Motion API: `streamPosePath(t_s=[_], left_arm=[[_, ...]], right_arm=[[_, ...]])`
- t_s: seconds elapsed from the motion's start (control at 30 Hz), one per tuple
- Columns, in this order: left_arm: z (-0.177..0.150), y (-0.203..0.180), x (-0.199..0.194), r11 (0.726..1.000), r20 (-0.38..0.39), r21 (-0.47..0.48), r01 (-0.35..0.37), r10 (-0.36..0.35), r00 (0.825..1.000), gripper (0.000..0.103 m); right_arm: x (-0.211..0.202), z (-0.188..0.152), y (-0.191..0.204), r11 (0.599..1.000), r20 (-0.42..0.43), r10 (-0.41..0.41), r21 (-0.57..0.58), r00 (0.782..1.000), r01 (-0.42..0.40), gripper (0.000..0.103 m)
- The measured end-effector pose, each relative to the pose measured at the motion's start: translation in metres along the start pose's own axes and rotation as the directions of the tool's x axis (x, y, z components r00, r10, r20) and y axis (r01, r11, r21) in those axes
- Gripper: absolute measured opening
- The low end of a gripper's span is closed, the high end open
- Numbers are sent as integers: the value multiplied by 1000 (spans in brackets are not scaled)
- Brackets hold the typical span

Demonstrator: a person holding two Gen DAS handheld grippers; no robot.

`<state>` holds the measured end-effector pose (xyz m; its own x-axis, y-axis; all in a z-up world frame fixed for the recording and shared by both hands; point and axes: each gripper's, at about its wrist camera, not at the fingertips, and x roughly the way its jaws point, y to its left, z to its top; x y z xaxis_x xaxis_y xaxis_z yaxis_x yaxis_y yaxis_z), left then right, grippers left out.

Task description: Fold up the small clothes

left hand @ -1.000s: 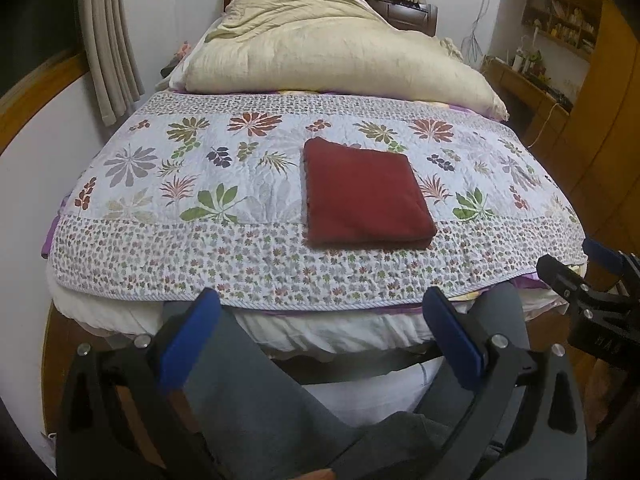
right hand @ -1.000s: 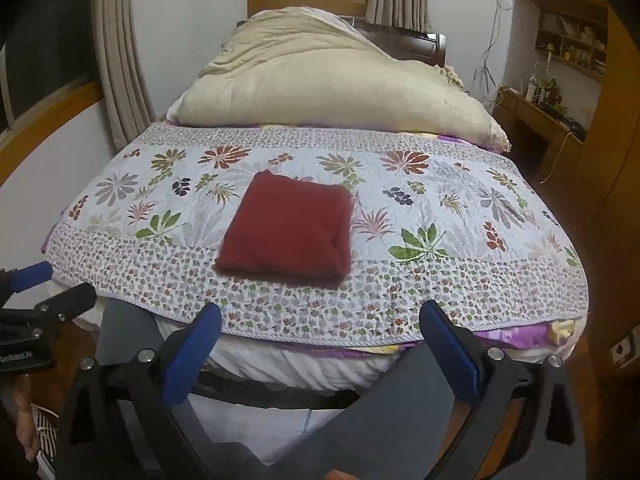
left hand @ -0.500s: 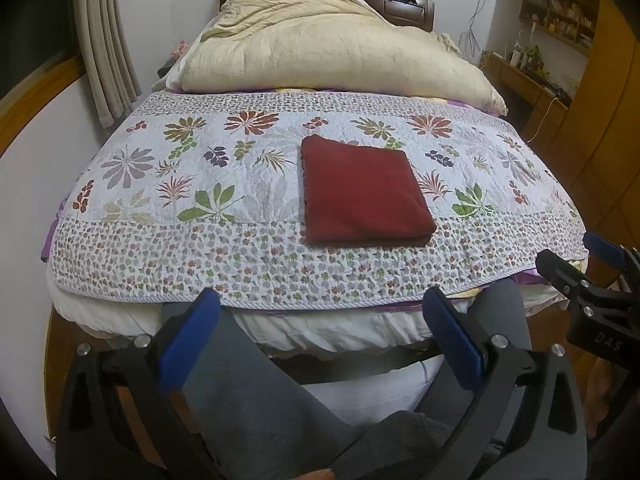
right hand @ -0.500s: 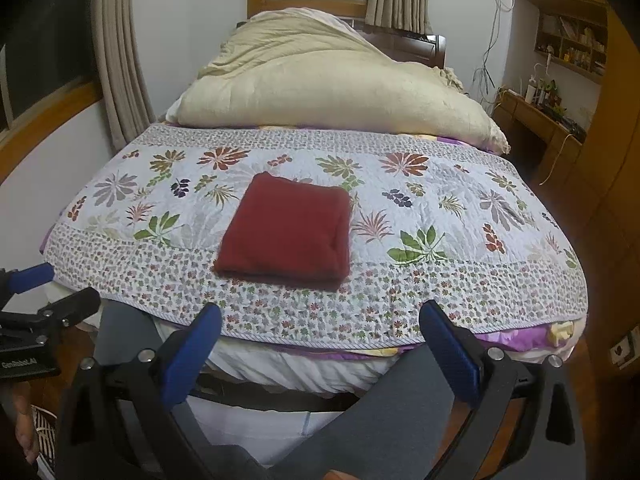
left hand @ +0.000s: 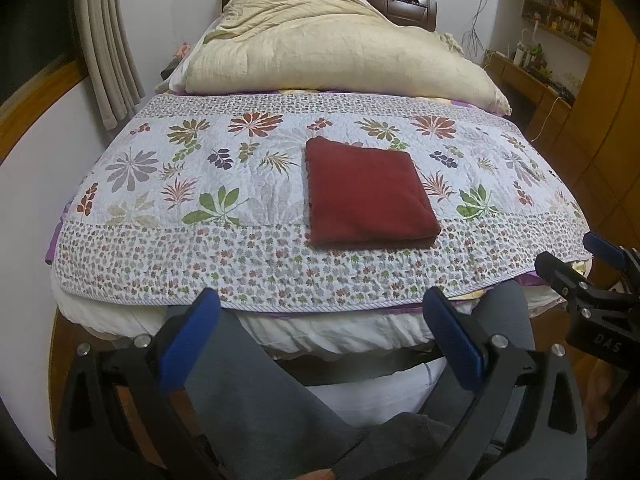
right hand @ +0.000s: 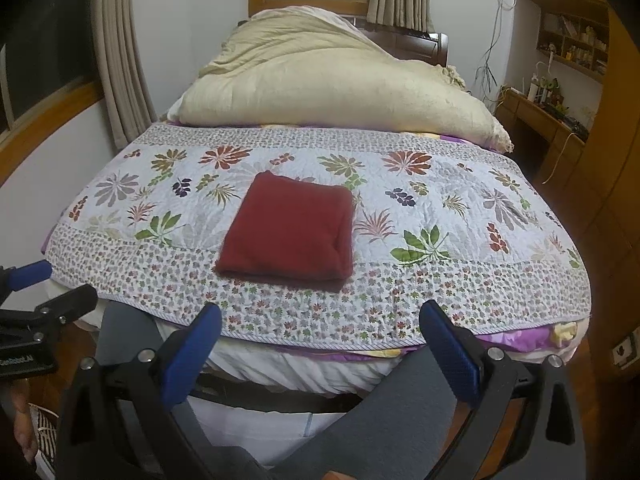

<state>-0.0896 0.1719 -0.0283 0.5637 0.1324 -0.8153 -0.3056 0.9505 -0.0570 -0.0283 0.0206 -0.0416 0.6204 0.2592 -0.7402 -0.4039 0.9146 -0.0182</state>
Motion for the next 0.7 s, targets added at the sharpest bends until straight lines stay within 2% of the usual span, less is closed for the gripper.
streamPosePath(t_s=[0.7], left_arm=[[4,4,5,1000,-6,9,-4,4,1000,100]], right_arm=[[6,-2,0,1000,-3,-10,2,1000,10,99]])
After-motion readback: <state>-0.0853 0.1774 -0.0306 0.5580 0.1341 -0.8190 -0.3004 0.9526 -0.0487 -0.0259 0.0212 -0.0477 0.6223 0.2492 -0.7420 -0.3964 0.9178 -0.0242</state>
